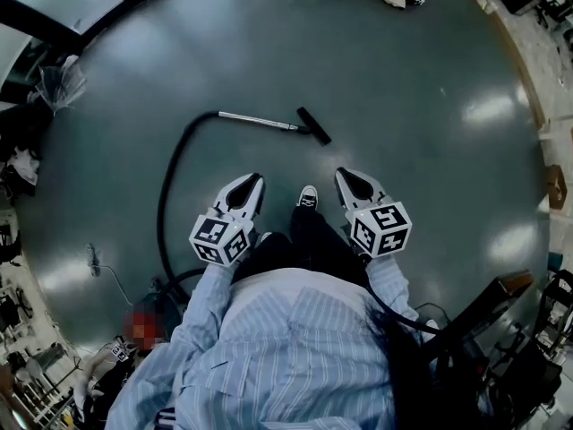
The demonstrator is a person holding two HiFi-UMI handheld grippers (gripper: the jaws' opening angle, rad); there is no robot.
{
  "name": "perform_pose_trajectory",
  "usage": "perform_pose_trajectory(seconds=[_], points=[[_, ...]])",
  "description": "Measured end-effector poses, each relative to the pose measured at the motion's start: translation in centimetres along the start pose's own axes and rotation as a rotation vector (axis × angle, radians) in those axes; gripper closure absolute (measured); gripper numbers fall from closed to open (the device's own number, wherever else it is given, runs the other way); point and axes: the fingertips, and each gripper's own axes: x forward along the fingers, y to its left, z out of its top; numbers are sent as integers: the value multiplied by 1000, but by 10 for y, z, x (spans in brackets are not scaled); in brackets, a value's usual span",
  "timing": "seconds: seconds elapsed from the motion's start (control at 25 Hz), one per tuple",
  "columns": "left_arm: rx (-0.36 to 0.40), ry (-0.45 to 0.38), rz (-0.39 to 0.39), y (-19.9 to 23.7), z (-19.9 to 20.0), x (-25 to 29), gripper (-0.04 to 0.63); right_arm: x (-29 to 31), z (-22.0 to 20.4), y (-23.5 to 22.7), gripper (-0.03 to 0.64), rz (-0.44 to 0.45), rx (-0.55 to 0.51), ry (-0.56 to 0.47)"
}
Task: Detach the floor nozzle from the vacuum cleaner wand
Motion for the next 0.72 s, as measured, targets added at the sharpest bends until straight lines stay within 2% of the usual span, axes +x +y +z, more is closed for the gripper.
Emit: perform_pose_trajectory(seconds=[0.28, 0.48, 0.72], points=[[80, 101, 20, -2, 10, 42, 578, 22, 4, -49, 607, 36, 65, 33], [69, 136, 2, -4, 6, 64, 578, 25, 0, -71, 607, 27, 80, 40], [175, 239, -62, 16, 2, 114, 578, 48, -2, -90, 607, 1, 75, 67]])
